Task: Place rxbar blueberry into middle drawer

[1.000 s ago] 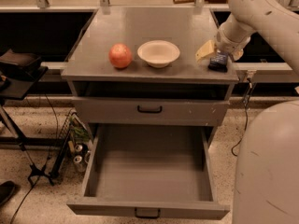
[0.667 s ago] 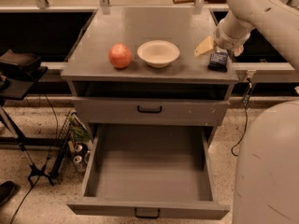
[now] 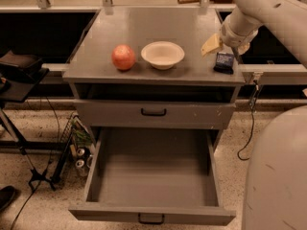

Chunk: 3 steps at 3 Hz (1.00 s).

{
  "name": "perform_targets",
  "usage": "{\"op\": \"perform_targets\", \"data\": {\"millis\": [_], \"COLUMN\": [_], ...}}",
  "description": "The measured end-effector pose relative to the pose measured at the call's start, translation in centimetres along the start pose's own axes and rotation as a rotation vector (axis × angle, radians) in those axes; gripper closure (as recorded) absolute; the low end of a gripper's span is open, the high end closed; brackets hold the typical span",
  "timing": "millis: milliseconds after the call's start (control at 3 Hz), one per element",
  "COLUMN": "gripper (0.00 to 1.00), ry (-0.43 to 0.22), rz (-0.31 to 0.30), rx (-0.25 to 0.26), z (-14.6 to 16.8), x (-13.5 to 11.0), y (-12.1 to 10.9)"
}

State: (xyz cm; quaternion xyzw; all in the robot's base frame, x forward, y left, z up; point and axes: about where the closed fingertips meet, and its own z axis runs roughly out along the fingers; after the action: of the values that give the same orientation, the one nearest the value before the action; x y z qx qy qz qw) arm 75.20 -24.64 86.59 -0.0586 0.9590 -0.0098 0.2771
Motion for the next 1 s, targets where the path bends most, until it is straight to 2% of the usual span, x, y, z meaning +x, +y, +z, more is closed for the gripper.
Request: {"op": "perform_targets", "data": {"millis": [333,667,1000], "gripper": [0.39,0.4,0.32], "ry": [0.0,0.005,0.025], "rz": [0.0,0.003,0.015], "rx": [0.0,-0.001,-0.006], "z": [0.0,0.06,0.55], "x": [0.01,0.16,0.9], "y": [0.0,-0.03,-0.25]}}
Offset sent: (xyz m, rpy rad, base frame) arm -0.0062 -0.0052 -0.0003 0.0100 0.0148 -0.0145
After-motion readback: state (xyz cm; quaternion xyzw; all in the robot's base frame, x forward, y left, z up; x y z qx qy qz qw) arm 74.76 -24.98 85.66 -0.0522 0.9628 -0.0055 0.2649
